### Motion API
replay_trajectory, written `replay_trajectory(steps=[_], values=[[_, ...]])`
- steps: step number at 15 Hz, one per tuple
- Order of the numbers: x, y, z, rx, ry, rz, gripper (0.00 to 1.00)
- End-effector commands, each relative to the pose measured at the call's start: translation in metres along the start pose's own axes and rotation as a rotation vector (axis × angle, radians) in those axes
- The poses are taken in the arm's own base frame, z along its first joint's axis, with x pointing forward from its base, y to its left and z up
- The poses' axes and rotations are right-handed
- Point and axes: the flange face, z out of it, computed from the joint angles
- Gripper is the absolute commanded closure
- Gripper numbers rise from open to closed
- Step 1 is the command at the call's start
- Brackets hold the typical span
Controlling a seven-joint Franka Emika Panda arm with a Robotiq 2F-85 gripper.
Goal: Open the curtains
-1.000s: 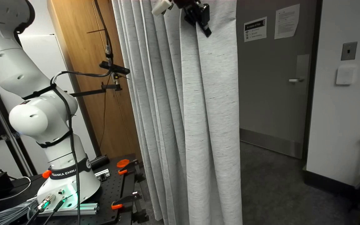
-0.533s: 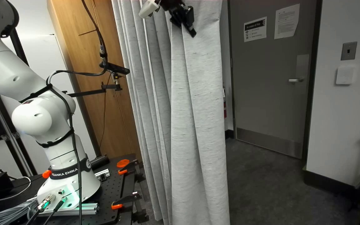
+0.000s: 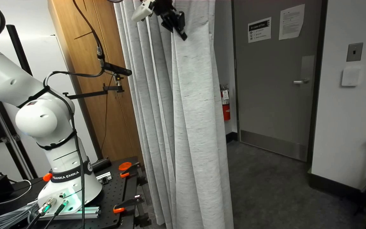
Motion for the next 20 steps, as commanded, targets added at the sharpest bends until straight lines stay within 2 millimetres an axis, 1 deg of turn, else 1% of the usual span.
replay_trajectory(steps=[1, 4, 8, 12, 20], values=[[-0.045, -0.044, 0.037, 0.112, -0.097, -0.047, 1.0], [-0.05, -0.062, 0.034, 0.157, -0.08, -0.067, 1.0], [-0.055, -0.081, 0.037, 0.187, -0.079, -0.09, 1.0], [-0.061, -0.097, 0.033, 0.235, -0.043, -0.105, 1.0], [-0.084, -0.125, 0.025, 0.29, -0.026, -0.15, 1.0]])
